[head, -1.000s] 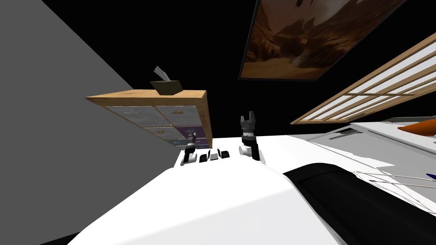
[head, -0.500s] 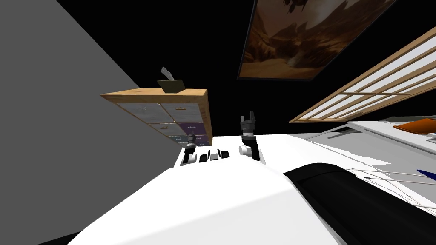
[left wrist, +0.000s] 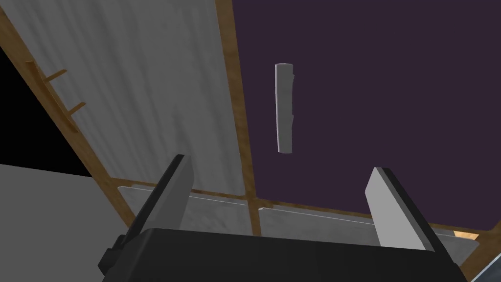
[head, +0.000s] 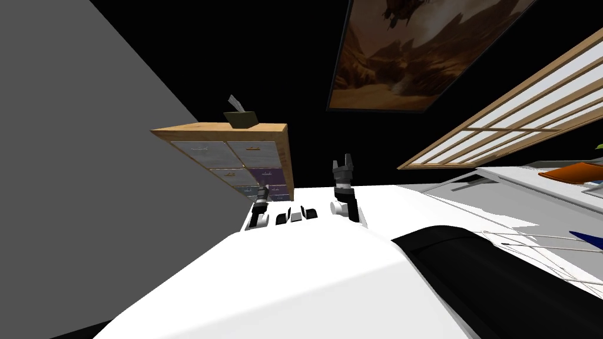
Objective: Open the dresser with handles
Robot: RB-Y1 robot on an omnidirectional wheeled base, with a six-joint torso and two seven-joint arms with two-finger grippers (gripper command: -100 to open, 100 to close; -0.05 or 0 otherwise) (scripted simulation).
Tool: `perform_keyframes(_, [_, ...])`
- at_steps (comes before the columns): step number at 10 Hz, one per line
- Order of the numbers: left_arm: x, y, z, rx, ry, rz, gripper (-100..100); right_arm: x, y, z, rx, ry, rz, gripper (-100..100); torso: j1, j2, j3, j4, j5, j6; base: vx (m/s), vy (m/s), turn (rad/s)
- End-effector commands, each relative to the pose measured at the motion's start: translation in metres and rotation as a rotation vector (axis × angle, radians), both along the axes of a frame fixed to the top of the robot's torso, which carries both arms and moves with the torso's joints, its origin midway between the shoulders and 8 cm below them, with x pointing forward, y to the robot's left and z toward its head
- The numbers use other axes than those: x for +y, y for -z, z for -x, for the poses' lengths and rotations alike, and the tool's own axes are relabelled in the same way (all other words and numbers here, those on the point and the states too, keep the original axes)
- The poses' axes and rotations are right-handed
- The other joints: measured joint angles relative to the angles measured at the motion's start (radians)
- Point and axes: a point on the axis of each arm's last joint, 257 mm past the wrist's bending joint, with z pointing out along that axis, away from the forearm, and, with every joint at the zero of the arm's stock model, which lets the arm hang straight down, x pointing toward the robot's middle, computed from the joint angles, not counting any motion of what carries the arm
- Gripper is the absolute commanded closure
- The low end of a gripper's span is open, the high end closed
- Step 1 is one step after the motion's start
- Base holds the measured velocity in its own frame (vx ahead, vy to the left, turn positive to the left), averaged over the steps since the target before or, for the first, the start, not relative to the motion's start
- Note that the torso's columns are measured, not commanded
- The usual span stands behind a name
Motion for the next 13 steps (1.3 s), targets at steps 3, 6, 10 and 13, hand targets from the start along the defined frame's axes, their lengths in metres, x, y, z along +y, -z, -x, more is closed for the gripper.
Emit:
perform_keyframes(3, [0.021, 0.005, 0.000, 0.021, 0.020, -0.086, -100, 0.000, 0.000, 0.000, 0.000, 0.000, 0.000, 0, 0.000, 0.004, 0.002, 0.001, 0.000, 0.000, 0.021, -0.002, -0.002])
perform_keyframes(6, [0.016, -0.003, -0.009, 0.017, 0.009, -0.060, -100, 0.000, 0.000, 0.000, 0.000, 0.000, 0.000, 0, -0.001, -0.003, -0.002, -0.001, 0.000, 0.000, 0.120, -0.013, -0.009])
perform_keyframes(10, [-0.007, -0.009, -0.012, 0.002, -0.014, 0.036, -100, 0.000, 0.000, 0.000, 0.000, 0.000, 0.000, 0, 0.001, 0.007, 0.005, 0.002, 0.000, 0.000, 0.027, -0.004, 0.000])
perform_keyframes(13, [-0.009, -0.016, -0.017, 0.001, -0.018, 0.045, -100, 0.000, 0.000, 0.000, 0.000, 0.000, 0.000, 0, 0.000, 0.002, 0.001, 0.001, 0.000, 0.000, 0.016, 0.001, -0.005])
